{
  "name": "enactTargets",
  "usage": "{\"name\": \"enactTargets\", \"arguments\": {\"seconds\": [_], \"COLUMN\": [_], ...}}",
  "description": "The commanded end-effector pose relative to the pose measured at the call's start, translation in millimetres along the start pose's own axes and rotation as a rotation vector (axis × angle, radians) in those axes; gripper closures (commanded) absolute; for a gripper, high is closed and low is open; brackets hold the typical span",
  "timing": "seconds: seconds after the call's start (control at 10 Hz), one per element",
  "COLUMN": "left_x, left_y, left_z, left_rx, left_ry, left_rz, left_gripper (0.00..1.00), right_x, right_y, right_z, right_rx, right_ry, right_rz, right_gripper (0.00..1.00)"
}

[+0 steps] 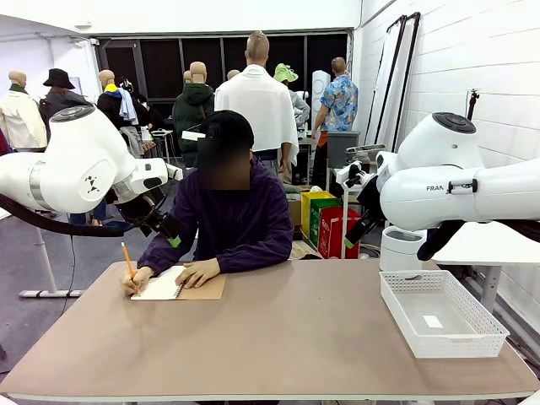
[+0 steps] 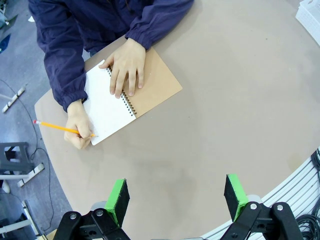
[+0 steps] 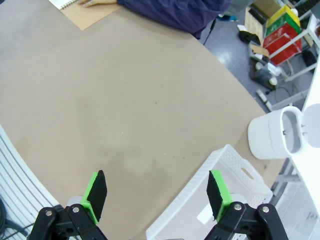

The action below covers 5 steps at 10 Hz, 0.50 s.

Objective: Sort the paper based on its condition.
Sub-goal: If a person hands you a paper, place it in the Organizing basket , and if it's crumpled, put it in the Trash can.

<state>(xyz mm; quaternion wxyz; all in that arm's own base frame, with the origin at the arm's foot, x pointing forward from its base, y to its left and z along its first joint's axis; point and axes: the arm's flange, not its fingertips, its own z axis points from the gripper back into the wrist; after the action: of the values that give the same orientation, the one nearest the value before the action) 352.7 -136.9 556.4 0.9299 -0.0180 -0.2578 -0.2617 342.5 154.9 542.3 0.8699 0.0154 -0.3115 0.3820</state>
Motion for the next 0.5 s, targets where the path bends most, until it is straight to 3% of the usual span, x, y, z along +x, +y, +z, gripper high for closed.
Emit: {"name": "enactTargets", "arguments": {"seconds": [0.0, 0.4], "left_x": [0.2, 0.2], "left_y": [-0.5, -0.5], "left_z": [1.4, 1.4], "left_rx": [-0.009, -0.009], "left_ry": [-0.006, -0.006], "left_rz": [0.002, 0.002], "left_gripper": [0.0, 0.0], "right_x": [0.1, 0.1], "right_y": [-0.8, -0.8], "right_z": [0.0, 0.0], "right_rx": [-0.002, -0.002], "right_ry": [-0.003, -0.003], "right_rz": [-0.001, -0.001], "right_gripper": [0.0, 0.0]}}
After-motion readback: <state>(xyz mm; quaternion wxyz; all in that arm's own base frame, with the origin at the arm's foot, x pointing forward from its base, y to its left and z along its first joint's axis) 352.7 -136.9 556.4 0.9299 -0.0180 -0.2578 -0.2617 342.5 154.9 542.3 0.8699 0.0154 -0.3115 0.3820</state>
